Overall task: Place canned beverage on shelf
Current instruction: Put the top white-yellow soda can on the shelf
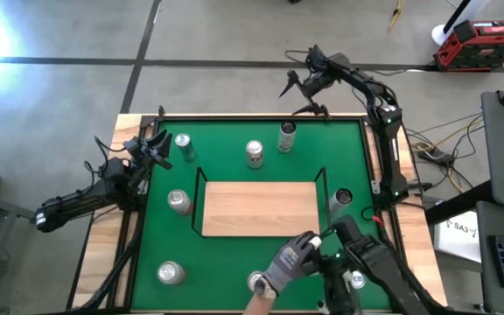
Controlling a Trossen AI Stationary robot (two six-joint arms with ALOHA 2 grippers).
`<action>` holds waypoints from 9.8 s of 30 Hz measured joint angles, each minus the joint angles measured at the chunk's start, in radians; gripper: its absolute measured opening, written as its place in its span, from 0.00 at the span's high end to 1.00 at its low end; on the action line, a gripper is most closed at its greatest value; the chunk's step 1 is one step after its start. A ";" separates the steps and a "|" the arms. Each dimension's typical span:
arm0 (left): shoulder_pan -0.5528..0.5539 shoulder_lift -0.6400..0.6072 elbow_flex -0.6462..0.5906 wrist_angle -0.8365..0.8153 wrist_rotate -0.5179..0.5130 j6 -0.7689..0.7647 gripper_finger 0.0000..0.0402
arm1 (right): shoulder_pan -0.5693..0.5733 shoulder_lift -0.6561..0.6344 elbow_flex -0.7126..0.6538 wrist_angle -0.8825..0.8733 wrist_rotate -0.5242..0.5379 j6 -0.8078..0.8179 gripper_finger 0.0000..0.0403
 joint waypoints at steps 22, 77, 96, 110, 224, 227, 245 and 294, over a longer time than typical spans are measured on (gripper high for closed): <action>0.000 0.000 0.000 0.000 0.000 0.000 0.66 | -0.015 0.133 -0.001 -0.247 -0.311 0.113 0.05; 0.000 0.000 0.000 0.000 0.000 0.000 0.66 | 0.084 0.124 -0.135 -0.471 -0.186 -0.158 0.05; 0.000 0.000 0.000 0.000 0.000 0.000 0.66 | 0.090 0.124 -0.133 -0.436 -0.228 -0.178 0.05; 0.000 0.000 0.000 0.000 0.000 0.000 0.66 | 0.103 0.124 -0.132 -0.411 -0.235 -0.176 0.05; 0.000 0.000 0.000 0.000 0.000 0.000 0.66 | 0.597 -0.419 -0.603 -0.277 -0.400 0.002 0.35; 0.000 0.000 0.000 0.000 0.000 0.000 0.66 | 0.596 -0.419 -0.592 -0.140 -0.393 0.132 0.35; 0.000 0.000 0.000 0.000 0.000 0.000 0.66 | 0.681 -0.416 -0.591 0.167 -0.353 0.469 0.35; 0.000 0.000 0.000 0.000 0.000 0.000 0.66 | 0.749 -0.265 -0.645 0.274 -0.430 0.346 0.35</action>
